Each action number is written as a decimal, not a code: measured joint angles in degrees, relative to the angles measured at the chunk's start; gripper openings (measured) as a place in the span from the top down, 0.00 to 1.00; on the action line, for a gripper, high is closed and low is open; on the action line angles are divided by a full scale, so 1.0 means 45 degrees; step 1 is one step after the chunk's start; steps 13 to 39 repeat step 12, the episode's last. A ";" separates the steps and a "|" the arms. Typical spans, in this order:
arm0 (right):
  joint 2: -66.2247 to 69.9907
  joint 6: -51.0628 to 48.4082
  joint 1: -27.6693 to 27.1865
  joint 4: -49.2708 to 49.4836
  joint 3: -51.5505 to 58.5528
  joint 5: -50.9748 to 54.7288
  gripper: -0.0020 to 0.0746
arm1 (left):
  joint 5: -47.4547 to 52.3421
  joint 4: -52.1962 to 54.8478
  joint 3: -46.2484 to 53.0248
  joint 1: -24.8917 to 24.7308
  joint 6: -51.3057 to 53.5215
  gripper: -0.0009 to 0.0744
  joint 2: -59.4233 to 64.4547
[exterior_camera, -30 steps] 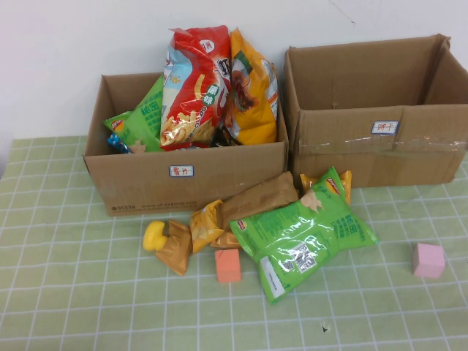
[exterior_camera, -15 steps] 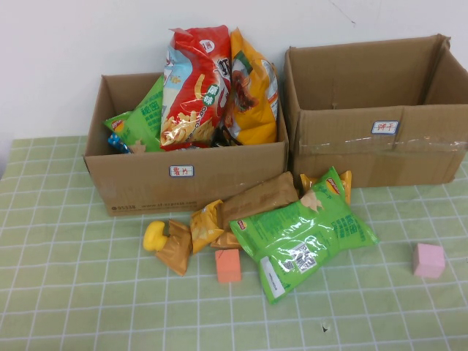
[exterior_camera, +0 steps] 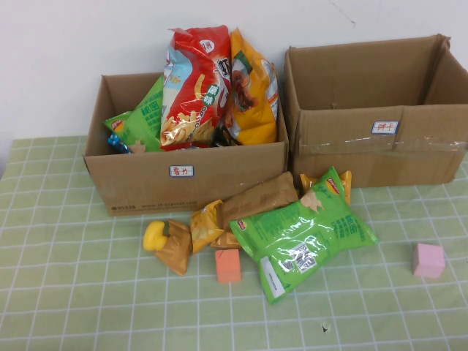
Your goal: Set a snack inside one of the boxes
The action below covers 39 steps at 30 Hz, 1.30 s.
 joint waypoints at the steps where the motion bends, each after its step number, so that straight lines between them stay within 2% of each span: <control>1: 0.0000 0.0028 0.0000 -0.0009 0.0000 0.0008 0.98 | 0.0000 0.0000 0.0000 0.0000 0.0000 0.99 0.0000; 39: 0.0000 0.0080 0.0000 -0.0132 -0.0006 0.0081 0.98 | 0.0000 0.0000 0.0000 0.0000 0.0000 0.99 0.0000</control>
